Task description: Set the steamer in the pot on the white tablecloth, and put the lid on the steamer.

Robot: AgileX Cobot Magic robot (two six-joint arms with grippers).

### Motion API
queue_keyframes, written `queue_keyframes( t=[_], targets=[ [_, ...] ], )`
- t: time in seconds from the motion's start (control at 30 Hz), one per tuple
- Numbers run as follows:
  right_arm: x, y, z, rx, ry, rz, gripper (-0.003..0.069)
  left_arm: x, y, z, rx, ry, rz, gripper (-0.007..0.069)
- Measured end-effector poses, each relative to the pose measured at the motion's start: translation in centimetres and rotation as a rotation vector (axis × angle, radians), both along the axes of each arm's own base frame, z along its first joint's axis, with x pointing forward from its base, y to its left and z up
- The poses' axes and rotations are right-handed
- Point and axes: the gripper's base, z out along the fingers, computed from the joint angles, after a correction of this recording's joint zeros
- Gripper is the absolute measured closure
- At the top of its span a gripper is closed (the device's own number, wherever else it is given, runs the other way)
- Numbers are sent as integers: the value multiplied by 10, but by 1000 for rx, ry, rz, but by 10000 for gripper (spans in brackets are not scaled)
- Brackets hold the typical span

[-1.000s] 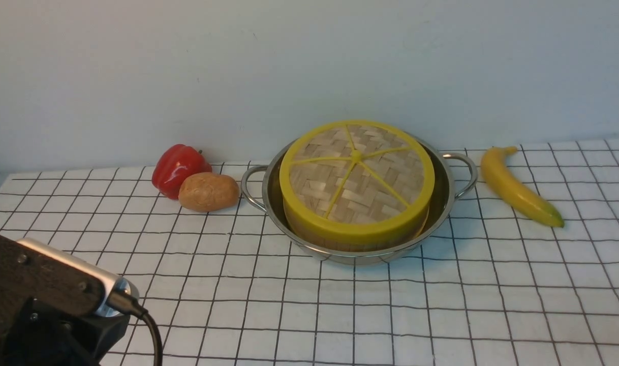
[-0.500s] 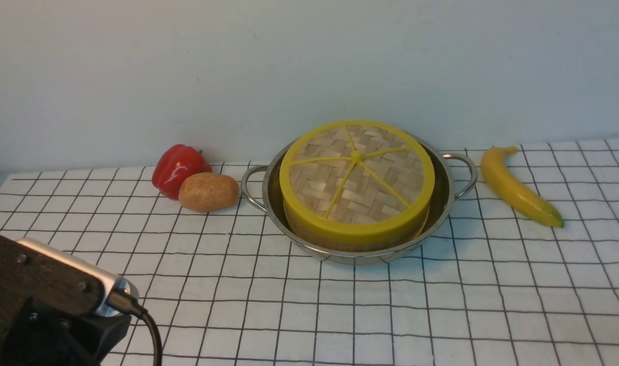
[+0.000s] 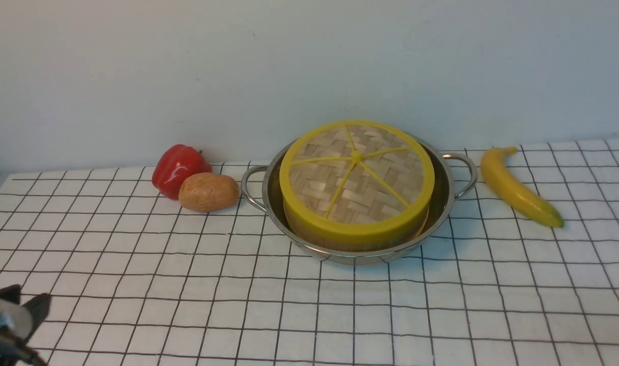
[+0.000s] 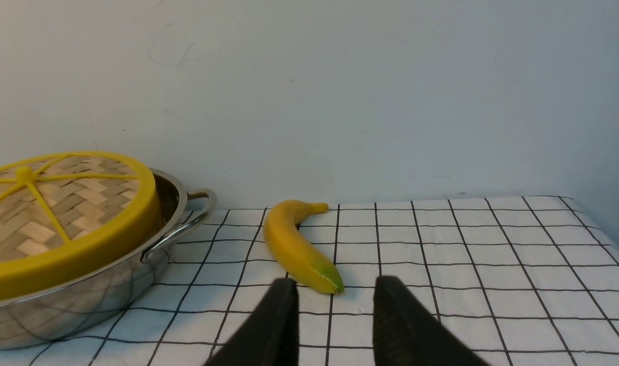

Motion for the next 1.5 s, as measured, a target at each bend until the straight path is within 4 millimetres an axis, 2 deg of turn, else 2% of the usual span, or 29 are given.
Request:
queue_keyframes(
  t=[0.1, 0.17, 0.2, 0.27, 0.3, 0.37, 0.53, 1.5],
  targets=[
    [0, 0, 0, 0, 0, 0, 421, -13, 8, -14, -3, -98, 82, 433],
    [0, 0, 0, 1, 0, 0, 420, -19, 11, -33, -9, -143, 138, 429],
    [0, 0, 0, 1, 0, 0, 420, -19, 11, -35, -10, -147, 138, 428],
    [0, 0, 0, 1, 0, 0, 419, -23, 13, -55, -23, -183, 175, 423],
    [0, 0, 0, 1, 0, 0, 419, -23, 13, -56, -24, -185, 179, 423],
    [0, 0, 0, 1, 0, 0, 419, -25, 14, -73, -42, -216, 191, 419],
    [0, 0, 0, 1, 0, 0, 419, -26, 13, -93, -51, -250, 188, 413],
    [0, 0, 0, 1, 0, 0, 419, -25, 13, -95, -51, -262, 186, 382]
  ],
)
